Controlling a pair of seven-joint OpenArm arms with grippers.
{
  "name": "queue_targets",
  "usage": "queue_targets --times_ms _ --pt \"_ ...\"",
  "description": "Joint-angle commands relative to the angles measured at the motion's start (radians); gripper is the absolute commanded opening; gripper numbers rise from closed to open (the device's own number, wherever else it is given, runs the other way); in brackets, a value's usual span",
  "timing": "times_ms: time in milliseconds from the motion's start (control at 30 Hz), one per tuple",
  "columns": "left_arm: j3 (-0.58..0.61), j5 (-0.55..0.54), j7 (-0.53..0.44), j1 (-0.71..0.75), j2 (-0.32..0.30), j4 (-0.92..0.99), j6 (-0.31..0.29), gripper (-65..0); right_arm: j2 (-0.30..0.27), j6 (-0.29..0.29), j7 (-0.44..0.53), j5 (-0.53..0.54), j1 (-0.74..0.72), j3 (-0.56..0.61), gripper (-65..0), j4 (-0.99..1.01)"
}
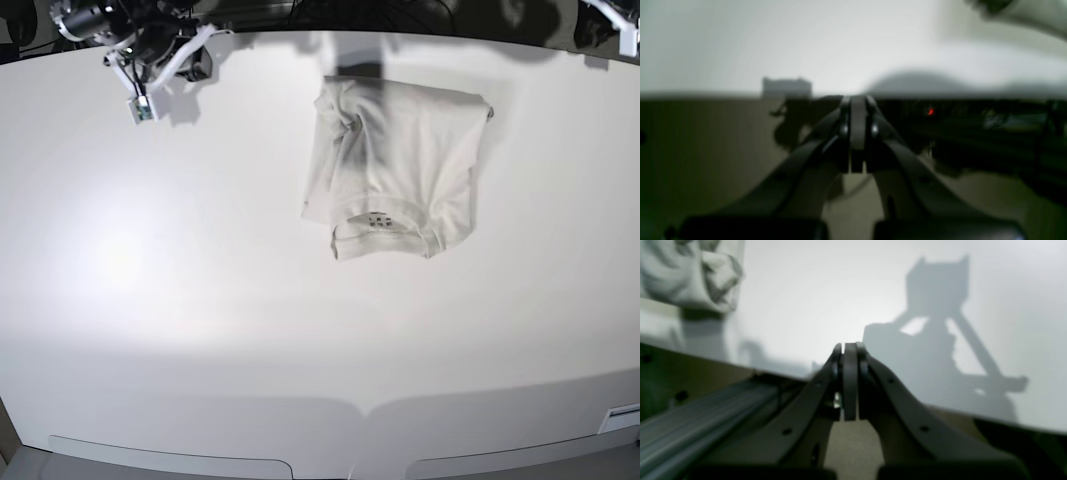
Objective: Fold the T-shirt properly
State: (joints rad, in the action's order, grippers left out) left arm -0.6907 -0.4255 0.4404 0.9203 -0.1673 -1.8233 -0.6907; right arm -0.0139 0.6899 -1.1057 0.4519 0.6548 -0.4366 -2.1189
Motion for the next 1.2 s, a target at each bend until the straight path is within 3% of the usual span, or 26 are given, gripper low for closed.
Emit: queue_targets --times_ms 0,133,367,500,733,833,1000,1167 --pt "-0.008 -0.013 -0.023 0.040 -0.005 -0.016 -0.007 -65.0 -0.003 0.008 -0.010 0.042 0.023 -0.015 -65.0 -0.031" --pt "-0.008 -0.012 -0.018 0.120 -0.005 -0.015 -0.007 -65.0 -0.003 0.008 -0.120 0.103 0.081 -0.048 -65.0 -0.041" --pt "-0.008 0.026 -0.014 0.154 -0.006 0.105 -0.007 -65.0 -0.003 0.008 -0.116 0.098 0.191 -0.048 -65.0 0.019" --pt "-0.008 0.032 -0.080 0.143 -0.015 0.255 -0.007 -65.0 0.001 0.008 -0.035 0.029 0.233 -0.048 -65.0 0.130" --pt "-0.006 0.032 -0.080 0.028 -0.086 0.564 -0.007 -65.0 -0.015 0.008 0.161 -0.089 0.232 -0.047 -65.0 0.419" --pt "-0.006 0.045 -0.110 -0.041 -0.113 0.684 -0.007 -65.0 -0.052 0.008 0.219 -0.105 0.203 -0.047 -65.0 0.544" --pt "0.002 0.226 -0.264 -0.158 -0.115 0.867 -0.007 -65.0 -0.138 0.008 0.290 -0.113 0.104 -0.047 -65.0 0.781" --pt "0.074 0.323 -0.375 -0.283 -0.116 1.076 -0.007 -65.0 -0.217 0.008 0.394 -0.122 -0.042 -0.047 -65.0 1.077"
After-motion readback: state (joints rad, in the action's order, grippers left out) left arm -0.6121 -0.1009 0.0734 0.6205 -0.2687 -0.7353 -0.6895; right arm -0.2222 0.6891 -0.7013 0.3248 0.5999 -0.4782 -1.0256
